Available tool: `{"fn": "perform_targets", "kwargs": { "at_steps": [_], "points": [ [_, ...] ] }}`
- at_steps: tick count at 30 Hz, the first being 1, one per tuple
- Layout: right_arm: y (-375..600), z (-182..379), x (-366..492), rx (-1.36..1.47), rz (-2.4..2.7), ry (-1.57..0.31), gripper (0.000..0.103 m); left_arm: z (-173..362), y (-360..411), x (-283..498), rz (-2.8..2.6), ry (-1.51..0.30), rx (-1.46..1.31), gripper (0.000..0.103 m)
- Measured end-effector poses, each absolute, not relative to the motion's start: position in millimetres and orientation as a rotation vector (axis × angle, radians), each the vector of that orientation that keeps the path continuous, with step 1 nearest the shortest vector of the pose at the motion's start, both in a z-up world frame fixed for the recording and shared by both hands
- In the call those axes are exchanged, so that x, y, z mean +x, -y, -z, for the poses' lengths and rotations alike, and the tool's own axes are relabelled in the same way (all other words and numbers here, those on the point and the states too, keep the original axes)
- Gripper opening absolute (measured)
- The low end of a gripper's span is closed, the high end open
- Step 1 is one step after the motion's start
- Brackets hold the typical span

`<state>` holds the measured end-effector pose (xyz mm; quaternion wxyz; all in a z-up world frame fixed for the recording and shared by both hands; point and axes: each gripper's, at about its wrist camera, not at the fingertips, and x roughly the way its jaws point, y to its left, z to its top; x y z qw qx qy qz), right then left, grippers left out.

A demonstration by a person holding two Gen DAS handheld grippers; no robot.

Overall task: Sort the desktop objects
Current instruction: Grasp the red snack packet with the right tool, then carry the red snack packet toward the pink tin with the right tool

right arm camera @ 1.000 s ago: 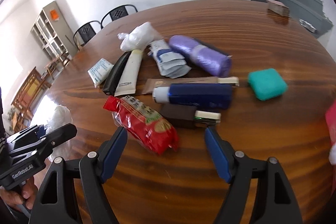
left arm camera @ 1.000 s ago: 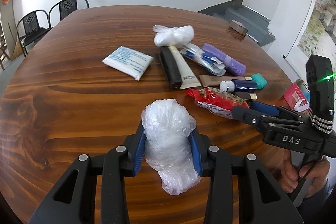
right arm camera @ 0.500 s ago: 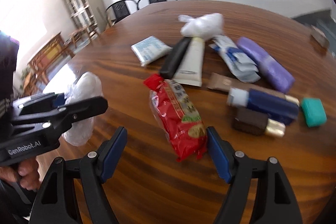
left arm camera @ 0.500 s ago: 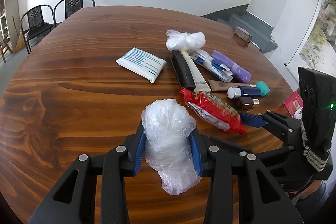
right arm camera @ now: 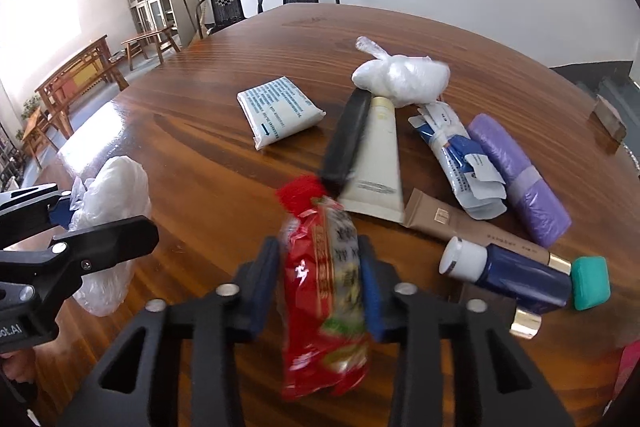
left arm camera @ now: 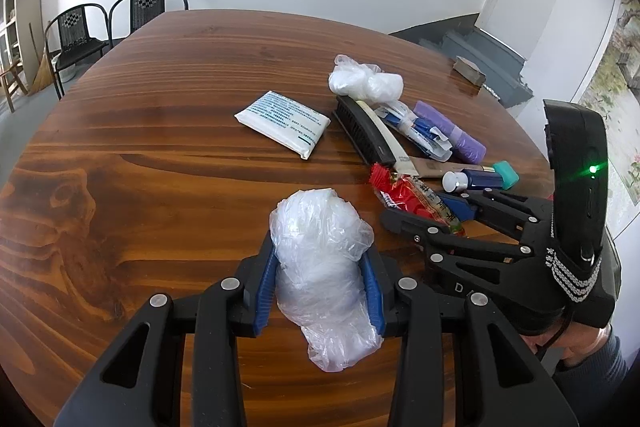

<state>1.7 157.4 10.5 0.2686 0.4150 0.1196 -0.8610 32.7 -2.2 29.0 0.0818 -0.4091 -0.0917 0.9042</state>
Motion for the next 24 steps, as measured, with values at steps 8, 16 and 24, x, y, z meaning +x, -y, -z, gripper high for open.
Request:
{"fn": "perform_targets", "kwargs": {
  "at_steps": [8, 16, 24],
  "points": [
    [-185.5, -22.2, 12.3, 1.139, 2.355, -0.162, 0.032, -25.6, -2.9, 32.1, -2.695, 0.249, -1.236, 0.041],
    [-218.0, -36.3, 30.8, 1.109, 2.405, 0.008, 0.032, -23.2, -15.8, 29.9, -2.673, 0.21, -1.248, 0.041],
    [-242.4, -45.0, 43.8, 1.078, 2.462, 0.095, 0.032, -26.0, -36.1, 30.4, -2.698, 0.121, -1.233, 0.041]
  ]
}}
